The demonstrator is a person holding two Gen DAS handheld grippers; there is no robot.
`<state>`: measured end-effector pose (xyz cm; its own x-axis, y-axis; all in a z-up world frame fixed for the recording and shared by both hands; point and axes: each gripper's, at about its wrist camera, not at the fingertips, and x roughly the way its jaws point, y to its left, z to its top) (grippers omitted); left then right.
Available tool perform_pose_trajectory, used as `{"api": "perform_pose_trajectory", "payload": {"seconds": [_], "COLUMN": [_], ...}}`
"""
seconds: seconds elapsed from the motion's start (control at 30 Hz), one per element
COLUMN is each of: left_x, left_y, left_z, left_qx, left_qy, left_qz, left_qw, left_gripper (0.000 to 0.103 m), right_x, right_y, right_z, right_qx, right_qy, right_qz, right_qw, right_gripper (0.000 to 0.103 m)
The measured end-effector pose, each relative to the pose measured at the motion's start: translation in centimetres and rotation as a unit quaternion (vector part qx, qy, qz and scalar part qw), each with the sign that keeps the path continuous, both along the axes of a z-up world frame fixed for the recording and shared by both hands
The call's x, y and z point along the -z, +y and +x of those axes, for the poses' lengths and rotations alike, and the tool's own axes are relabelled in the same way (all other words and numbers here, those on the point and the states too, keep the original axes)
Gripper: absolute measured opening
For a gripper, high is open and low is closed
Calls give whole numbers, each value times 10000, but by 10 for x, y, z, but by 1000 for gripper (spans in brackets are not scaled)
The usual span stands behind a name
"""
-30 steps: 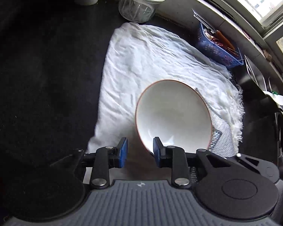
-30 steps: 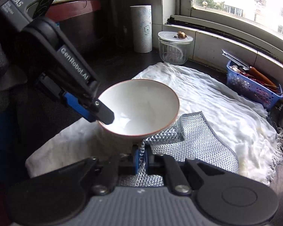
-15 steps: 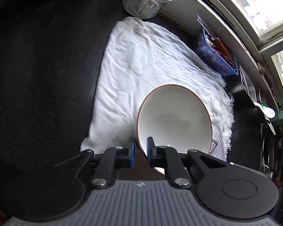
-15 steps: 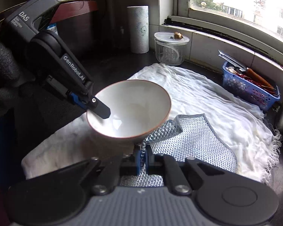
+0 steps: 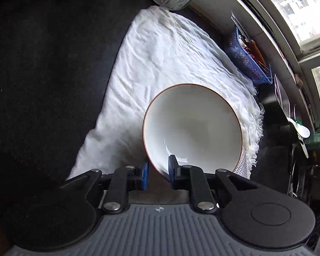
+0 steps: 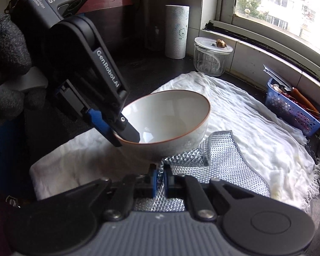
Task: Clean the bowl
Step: 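Keep rubbing the mesh cloth under the bowl while the left gripper rotates the bowl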
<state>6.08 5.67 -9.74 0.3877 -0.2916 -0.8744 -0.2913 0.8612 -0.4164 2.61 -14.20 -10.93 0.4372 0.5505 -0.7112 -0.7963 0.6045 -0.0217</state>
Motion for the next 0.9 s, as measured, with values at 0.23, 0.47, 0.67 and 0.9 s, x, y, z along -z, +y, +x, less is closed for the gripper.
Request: {"api": "perform_pose_trajectory", "payload": {"seconds": [0.23, 0.47, 0.67, 0.9], "left_x": [6, 14, 18, 15], "left_y": [12, 13, 12, 4], "left_z": [23, 17, -2, -8], "left_qx": [269, 310, -388, -595], "left_qy": [-66, -117, 90, 147], "left_qz": [329, -183, -555, -508], "left_qw": [9991, 9993, 9977, 9968], "left_gripper": [20, 8, 9, 10], "right_x": [-9, -7, -1, 4], "right_y": [-13, -11, -1, 16], "right_z": [14, 13, -11, -33], "right_qx": [275, 146, -280, -998], "right_qy": [-232, -302, -425, -745], "right_qz": [-58, -255, -478, -796], "right_qw": [9993, 9991, 9976, 9890], "right_gripper": [7, 7, 7, 7]}}
